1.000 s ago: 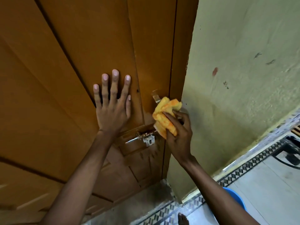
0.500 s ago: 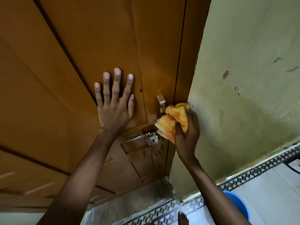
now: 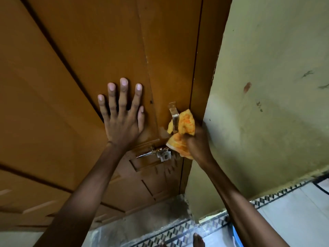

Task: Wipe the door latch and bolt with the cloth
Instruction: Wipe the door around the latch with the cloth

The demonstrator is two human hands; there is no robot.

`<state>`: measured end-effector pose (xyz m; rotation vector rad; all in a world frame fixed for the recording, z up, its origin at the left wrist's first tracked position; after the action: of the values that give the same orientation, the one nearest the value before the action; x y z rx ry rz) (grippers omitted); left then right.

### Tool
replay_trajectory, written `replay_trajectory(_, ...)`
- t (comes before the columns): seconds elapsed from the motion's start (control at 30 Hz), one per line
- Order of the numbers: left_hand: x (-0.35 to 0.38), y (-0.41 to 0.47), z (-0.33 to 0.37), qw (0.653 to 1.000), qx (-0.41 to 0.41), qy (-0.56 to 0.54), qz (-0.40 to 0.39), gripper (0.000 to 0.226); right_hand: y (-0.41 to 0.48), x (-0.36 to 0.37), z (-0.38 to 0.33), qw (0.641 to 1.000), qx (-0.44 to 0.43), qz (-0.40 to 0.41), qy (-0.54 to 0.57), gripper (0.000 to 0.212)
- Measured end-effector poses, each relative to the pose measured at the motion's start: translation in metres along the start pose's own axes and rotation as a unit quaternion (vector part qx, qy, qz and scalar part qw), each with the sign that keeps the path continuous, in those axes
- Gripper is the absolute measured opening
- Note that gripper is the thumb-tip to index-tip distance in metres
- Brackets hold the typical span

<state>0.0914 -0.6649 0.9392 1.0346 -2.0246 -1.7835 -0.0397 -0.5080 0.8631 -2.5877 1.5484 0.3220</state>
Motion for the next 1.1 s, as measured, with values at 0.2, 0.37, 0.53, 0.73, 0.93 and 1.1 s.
replay_trajectory(0.2, 0.0, 0.001, 0.002, 1.0, -0.003, 0.0, 0.008, 0.064, 0.013, -0.007, -0.022, 0.984, 0.145, -0.088, 0.053, 0.038)
replay_trajectory(0.37, 0.003, -0.002, 0.002, 1.0, -0.001, 0.006, 0.014, 0.065, 0.01, -0.001, -0.019, 0.981, 0.166, -0.048, 0.091, 0.032)
replay_trajectory(0.53, 0.003, -0.002, 0.002, 1.0, -0.003, 0.008, 0.019, 0.067, 0.017, 0.003, -0.004, 0.959, -0.097, 0.006, -0.267, 0.034)
replay_trajectory(0.73, 0.001, -0.002, 0.001, 1.0, -0.005, 0.003, 0.014, 0.064, 0.012, -0.003, -0.008, 0.88, -0.183, 0.029, -0.437, 0.044)
replay_trajectory(0.93, -0.001, 0.0, 0.001, 1.0, -0.004, -0.007, 0.019, 0.062, -0.009, -0.02, -0.029, 0.845, -0.168, 0.109, -0.496, 0.03)
replay_trajectory(1.1, -0.002, 0.0, 0.0, 1.0, -0.01, -0.018, 0.019, 0.063, -0.025, -0.031, -0.018, 0.95, -0.111, 0.189, -0.221, 0.03)
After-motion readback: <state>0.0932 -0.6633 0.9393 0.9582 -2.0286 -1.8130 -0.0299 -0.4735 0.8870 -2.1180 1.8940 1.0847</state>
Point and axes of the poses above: each hand's wrist, its own y-axis towards the middle knuckle, its own x-axis out of the palm, z = x × y, the point moved 6 cm from there along y, towards the middle knuckle, and after that the axes turned 8 degrees about z, right-handed, at the moved point
